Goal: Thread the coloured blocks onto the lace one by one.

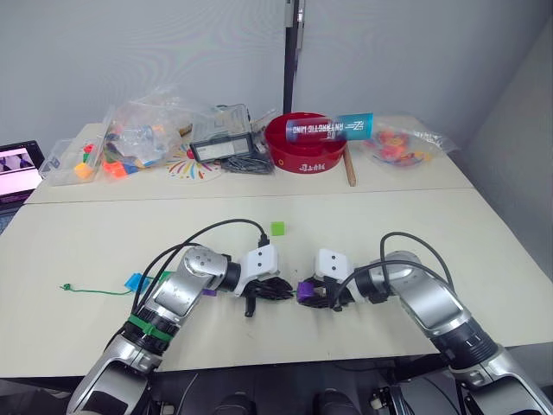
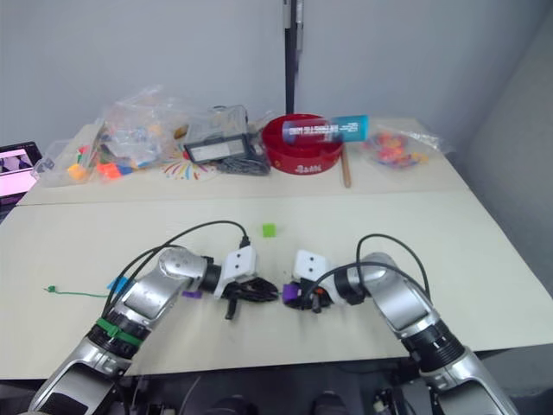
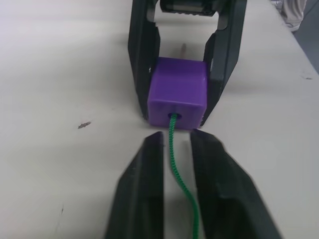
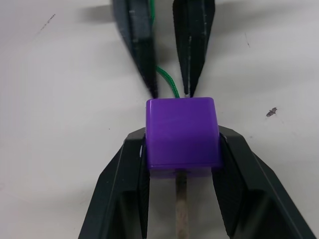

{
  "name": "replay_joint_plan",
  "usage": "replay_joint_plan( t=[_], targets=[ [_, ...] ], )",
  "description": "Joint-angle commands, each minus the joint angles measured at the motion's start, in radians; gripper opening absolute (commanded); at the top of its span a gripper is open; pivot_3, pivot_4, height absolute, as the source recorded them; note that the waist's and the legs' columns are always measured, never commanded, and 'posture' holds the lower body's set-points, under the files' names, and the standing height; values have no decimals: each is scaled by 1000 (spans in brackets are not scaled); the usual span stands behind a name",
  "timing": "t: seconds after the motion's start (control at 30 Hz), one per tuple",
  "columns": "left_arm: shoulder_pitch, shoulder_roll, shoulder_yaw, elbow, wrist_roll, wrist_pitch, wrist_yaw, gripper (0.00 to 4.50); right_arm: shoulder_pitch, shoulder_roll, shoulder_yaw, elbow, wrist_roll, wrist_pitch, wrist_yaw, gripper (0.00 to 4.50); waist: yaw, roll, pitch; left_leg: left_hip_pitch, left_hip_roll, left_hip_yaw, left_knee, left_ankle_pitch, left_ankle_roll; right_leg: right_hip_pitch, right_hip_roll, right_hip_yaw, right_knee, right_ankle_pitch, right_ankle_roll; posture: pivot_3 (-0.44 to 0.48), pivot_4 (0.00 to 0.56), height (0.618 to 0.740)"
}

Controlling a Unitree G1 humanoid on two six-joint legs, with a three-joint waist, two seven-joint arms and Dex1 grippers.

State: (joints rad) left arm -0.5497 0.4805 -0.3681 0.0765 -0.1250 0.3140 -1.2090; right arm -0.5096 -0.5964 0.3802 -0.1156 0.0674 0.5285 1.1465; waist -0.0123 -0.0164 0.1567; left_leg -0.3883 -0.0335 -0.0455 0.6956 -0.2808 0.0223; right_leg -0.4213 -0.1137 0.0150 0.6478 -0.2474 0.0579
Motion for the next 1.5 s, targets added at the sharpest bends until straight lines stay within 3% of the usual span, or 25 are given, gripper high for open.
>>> replay_joint_plan(
  t=[0.03, 0.2, 0.27, 0.53, 0.77, 1.1, 1.5],
  targets=[
    [-4, 9, 35, -46, -37, 10, -5, 2377, -2, 7, -10, -21, 29, 12, 0, 2233, 0, 0, 0, 0, 0, 0, 0, 0, 0, 0, 0, 0, 0, 0, 0, 0, 150, 740],
    [-9, 12, 33, -49, -44, 10, -7, 4139, -2, -27, -72, -93, 100, 50, 18, 4036, 1, 0, 0, -1, 0, 0, 0, 0, 0, -1, 0, 0, 0, 0, 0, 0, 150, 740],
    [-14, 2, 28, -41, -39, 2, 4, 4500, 7, -50, -90, -117, 120, 58, 23, 4482, 4, 0, 0, -1, 0, 0, 0, 0, 0, -1, -1, 0, 0, 0, 0, 0, 150, 740],
    [-54, -104, -23, 98, 4, -97, 29, 4500, 108, -170, -163, -128, 174, 7, 59, 4482, 14, 0, 0, -1, -1, 0, 0, 0, 0, 0, -1, 0, 0, 0, 0, 0, 150, 740],
    [-78, -167, -30, 214, 27, -165, 31, 4500, 133, -185, -166, -101, 160, -31, 40, 4482, 6, -1, 0, -1, 0, 1, 1, 0, 0, 0, 0, 0, -1, 0, 0, 0, 150, 740],
    [-78, -164, -28, 235, 32, -188, 16, 1323, 123, -172, -145, -64, 143, -61, 17, 4500, 8, -1, 0, -1, -1, 1, 1, 0, 0, 0, -1, 0, -1, 0, 0, 0, 150, 740],
    [-64, -134, -32, 202, 27, -187, -17, 1207, 98, -141, -112, 24, 107, -111, 19, 4500, 4, -1, 0, -1, 0, 1, 1, 0, 0, 0, -1, 0, -1, 0, 0, 0, 150, 740]
  ],
)
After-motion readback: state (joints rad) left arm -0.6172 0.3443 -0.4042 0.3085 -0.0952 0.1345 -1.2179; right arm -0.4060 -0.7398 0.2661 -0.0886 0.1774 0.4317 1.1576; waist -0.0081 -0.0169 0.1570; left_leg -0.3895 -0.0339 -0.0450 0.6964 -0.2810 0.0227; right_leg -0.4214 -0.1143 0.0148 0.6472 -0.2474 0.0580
